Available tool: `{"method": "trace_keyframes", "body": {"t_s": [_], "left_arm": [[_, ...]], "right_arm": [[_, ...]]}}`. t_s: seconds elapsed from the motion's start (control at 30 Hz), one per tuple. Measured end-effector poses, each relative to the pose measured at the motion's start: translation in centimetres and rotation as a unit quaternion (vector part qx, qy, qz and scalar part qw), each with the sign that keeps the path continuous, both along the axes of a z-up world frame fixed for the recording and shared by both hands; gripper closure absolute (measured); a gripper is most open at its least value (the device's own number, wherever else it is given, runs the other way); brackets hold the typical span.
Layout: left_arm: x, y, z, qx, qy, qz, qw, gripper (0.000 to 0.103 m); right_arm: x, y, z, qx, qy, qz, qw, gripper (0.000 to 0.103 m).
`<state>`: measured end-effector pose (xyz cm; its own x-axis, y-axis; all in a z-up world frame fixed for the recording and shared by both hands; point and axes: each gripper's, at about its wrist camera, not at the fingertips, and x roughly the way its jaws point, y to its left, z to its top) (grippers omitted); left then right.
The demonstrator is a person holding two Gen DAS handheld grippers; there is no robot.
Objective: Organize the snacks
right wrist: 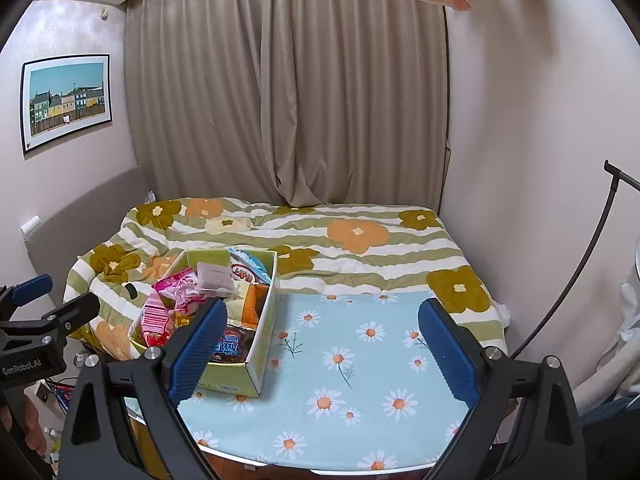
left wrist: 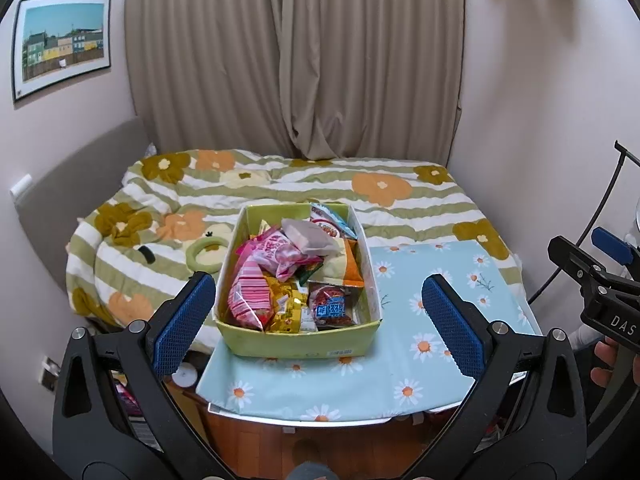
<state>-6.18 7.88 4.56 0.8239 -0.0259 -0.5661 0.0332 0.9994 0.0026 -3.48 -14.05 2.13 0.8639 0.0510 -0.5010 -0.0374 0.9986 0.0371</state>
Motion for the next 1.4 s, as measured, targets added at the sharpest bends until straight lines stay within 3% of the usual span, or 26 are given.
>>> {"method": "trace_keyframes", "body": {"t_s": [1.4], "left_arm": [[-0.40,0.34,0.25,0.000,-0.002,0.004,1.0000,0.000]], "right_arm": [[-0.57,-0.45,0.25,0.002,0.002,-0.007,1.000,0.008]]}}
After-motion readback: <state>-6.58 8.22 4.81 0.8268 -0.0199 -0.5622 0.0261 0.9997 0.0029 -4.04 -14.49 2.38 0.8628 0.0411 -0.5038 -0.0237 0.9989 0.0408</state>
